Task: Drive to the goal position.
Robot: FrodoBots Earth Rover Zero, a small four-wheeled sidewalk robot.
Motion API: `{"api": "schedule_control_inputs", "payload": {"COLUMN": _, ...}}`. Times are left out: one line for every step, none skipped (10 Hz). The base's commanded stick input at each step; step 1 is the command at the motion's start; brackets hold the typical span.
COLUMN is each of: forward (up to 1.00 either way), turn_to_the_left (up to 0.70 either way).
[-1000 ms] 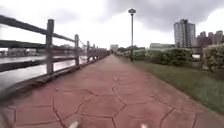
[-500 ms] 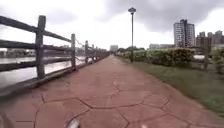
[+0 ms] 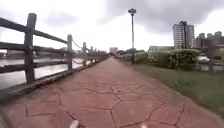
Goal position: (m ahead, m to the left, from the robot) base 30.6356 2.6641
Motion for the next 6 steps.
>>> {"api": "schedule_control_inputs", "payload": {"forward": 0.7, "turn_to_the_left": 0.0}}
{"api": "schedule_control_inputs", "payload": {"forward": 0.7, "turn_to_the_left": 0.0}}
{"api": "schedule_control_inputs", "payload": {"forward": 0.7, "turn_to_the_left": 0.0}}
{"api": "schedule_control_inputs", "payload": {"forward": 0.7, "turn_to_the_left": 0.0}}
{"api": "schedule_control_inputs", "payload": {"forward": 0.7, "turn_to_the_left": 0.0}}
{"api": "schedule_control_inputs", "payload": {"forward": 0.7, "turn_to_the_left": 0.0}}
